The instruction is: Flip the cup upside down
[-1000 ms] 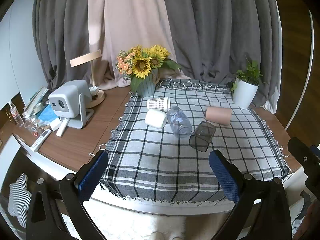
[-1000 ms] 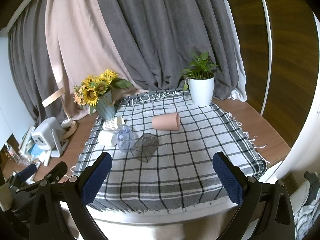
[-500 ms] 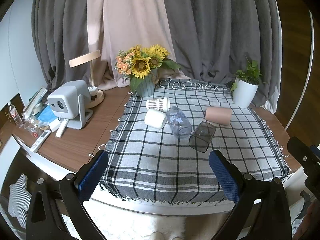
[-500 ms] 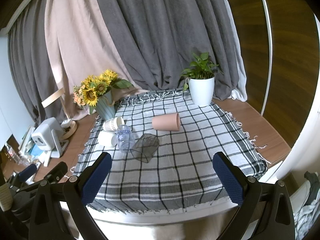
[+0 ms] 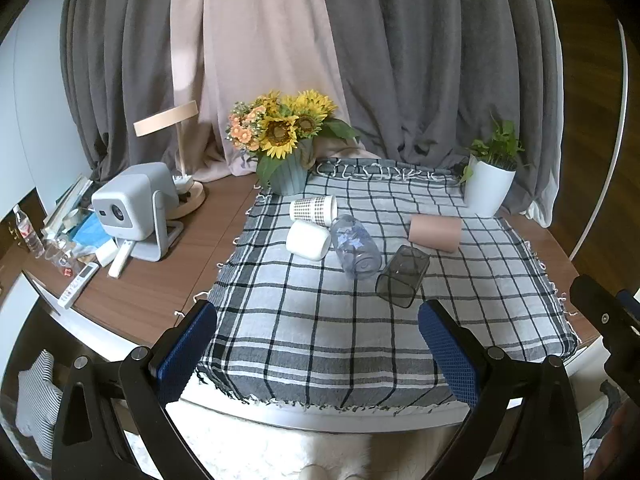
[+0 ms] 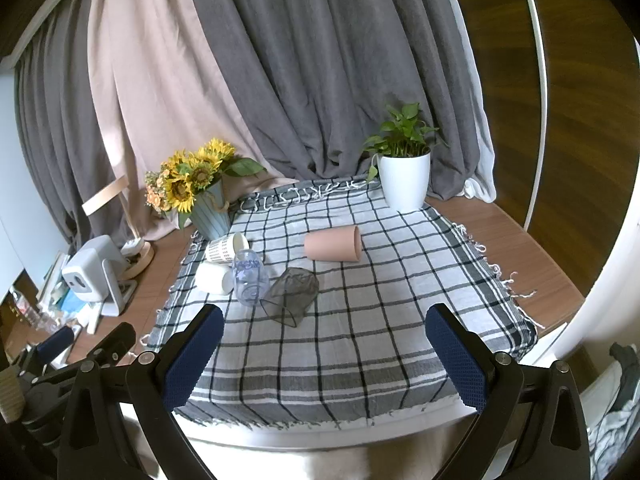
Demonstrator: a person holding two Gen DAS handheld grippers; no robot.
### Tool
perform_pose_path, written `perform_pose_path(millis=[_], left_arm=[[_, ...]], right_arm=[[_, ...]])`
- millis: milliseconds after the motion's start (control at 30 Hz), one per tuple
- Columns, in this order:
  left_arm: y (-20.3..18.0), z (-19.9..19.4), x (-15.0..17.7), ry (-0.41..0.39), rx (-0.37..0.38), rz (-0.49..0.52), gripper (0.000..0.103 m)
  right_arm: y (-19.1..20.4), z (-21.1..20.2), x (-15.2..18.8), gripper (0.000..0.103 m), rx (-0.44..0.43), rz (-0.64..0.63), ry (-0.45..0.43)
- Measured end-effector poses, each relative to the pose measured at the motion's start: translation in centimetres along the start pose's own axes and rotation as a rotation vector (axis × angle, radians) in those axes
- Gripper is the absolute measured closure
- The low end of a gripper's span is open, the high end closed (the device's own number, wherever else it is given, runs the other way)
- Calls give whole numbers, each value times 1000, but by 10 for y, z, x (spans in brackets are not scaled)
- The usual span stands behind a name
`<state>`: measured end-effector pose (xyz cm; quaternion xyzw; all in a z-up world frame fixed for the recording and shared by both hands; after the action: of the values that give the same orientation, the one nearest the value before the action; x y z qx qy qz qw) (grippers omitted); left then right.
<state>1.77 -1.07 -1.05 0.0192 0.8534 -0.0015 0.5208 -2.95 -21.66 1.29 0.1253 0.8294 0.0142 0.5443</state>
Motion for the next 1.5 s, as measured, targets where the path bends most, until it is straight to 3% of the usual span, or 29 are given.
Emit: perform_pose_path(millis=[300,567,1067,1500], left_arm=[[-3,3,1,12,-5,2,0],[-1,38,7,96,-28,18,0],[23,165,-1,274,13,122,0],[27,265,17,448,96,238,0]], right_arm=[[-2,2,1,1,2,0,6],[3,33,12,1,6,19,53],[34,161,28,1,53,91,189],[56,278,53,9,200,136,351]])
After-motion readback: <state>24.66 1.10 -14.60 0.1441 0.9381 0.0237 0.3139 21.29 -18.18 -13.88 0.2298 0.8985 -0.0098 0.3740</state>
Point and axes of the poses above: each gripper's, at about its wrist camera, not at the fingertips, and z roughly the way its jaws point, y to its left, x to its underside, the point moved 2 cm from there along z, roughly the way its jaws point, and after that the axes turned 11 degrees about -y, right-handed, at the moved point
